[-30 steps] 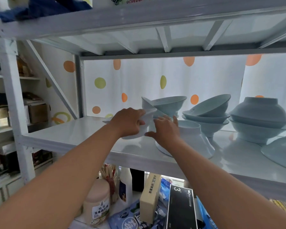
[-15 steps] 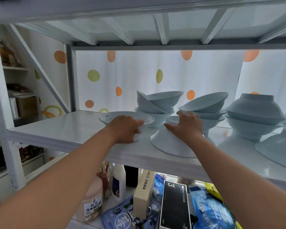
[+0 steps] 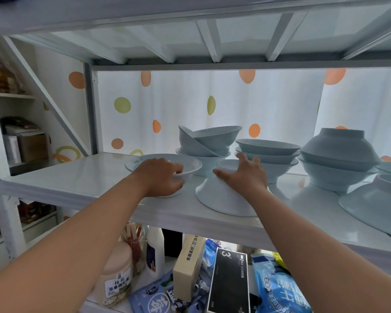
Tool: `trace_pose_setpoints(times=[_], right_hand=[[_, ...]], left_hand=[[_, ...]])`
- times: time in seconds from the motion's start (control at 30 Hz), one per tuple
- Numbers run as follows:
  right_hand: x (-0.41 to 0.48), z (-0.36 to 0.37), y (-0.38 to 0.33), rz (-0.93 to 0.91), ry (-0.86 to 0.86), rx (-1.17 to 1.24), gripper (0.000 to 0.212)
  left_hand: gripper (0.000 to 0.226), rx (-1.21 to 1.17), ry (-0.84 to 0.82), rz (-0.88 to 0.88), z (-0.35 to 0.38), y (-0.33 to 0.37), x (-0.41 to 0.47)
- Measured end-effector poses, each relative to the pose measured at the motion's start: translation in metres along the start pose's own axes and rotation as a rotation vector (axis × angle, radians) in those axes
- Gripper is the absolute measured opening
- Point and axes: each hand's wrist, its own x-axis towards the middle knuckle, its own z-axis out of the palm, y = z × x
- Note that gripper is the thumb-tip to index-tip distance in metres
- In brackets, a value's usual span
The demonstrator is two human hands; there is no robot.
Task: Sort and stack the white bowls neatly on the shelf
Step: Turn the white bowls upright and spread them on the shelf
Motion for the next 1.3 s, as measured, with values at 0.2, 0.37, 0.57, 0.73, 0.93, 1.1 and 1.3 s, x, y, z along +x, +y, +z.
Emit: trace_pose_setpoints(times=[0.2,0.37,0.57,0.73,0.93,1.1,1.3], right_hand=[[0.003,0.001,0.003,0.031,-0.032,0.099,0.083],[0.001,-0.003,0.004,0.042,0.008,0.180,0.079],[-0.006,-0.008,0.008,0.036,0.056,0.250,0.074],[-0.009,-0.022,0.015,0.043,0.091,0.349,0.070],[-0.014,-0.045,0.024,0.089,0.145,0.531,0.064],[-0.015,-0.059,0.034,0.143,0.203,0.660,0.063],[-0.018,-0.072,0.044,0.295,0.267,0.909,0.064]], left_hand=[[0.052,-0.004,0.016,-0.071,0.001,0.006,0.005],[0.043,-0.023,0.186,-0.150,0.008,0.013,0.004],[0.041,0.038,0.450,-0.023,0.009,0.022,0.005],[0.032,-0.035,0.511,0.108,0.009,0.038,0.004],[0.048,-0.274,0.364,0.079,0.009,0.063,0.011],[0.061,-0.609,0.293,-0.159,0.002,0.086,0.020],[0.044,-1.105,0.140,-0.373,-0.018,0.120,0.030]])
